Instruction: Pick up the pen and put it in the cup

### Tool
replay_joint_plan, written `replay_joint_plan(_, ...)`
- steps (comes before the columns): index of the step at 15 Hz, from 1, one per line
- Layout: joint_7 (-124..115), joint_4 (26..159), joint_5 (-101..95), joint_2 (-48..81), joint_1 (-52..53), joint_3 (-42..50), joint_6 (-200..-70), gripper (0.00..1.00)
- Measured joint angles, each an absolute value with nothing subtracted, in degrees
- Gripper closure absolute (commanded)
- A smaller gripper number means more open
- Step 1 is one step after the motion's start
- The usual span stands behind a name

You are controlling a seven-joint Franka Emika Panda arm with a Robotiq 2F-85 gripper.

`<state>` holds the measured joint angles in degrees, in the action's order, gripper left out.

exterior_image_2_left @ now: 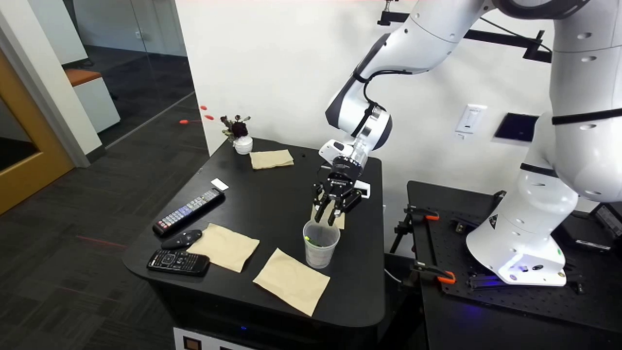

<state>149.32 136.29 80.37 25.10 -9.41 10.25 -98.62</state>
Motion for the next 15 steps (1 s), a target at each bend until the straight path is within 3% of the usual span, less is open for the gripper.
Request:
replay_joint_plan(4,149.3,135.7,80.7,25.6,-9.4,10.2,-98.6,0.05)
replay_joint_plan(5,149.3,135.6,80.7,25.6,-9.4,10.2,-98.6,0.01)
replay_joint_plan(15,149.3,134.5,81.0,25.7,-9.4,10.1,-98.6,0.0)
